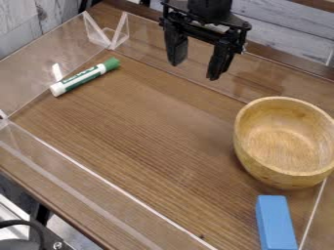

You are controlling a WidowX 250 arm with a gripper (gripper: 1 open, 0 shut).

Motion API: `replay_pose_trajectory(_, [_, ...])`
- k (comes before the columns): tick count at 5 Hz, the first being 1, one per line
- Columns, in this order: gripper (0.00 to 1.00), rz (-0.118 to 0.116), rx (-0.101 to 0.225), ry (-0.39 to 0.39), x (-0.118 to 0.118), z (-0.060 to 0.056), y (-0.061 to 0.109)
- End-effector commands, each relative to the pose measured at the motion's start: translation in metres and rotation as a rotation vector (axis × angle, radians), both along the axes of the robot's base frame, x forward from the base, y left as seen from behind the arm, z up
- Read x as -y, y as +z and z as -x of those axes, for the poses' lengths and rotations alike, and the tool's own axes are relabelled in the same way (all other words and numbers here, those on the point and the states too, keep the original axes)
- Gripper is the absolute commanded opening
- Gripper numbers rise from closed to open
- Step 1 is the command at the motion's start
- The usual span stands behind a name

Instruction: Put the blue block in the brown bowl

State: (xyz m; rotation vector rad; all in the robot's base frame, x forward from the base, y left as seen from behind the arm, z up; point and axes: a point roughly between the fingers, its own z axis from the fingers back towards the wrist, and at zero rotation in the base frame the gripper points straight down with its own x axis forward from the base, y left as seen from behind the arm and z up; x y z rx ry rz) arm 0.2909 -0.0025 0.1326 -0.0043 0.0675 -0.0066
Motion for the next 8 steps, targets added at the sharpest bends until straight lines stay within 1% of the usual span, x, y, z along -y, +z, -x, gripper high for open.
replay_pose_trajectory(1, [1.00,0.002,-0.014,0.006,0.011,0.010,-0.004])
replay_pose_trajectory(2, [1.00,0.008,-0.006,0.017,0.039,0.028,0.001])
replay_pose_trajectory(3, [1.00,0.011,0.018,0.025,0.071,0.045,0.005])
replay_pose_trajectory(4, [1.00,0.026,0.034,0.026,0.098,0.059,0.007])
replay_pose_trajectory(5, [1.00,0.038,0.054,0.023,0.124,0.068,0.003])
replay_pose_trajectory(6, [1.00,0.046,0.072,0.030,0.139,0.074,-0.003])
replay_pose_trajectory(8, [1.00,0.068,0.082,0.048,0.151,0.084,-0.019])
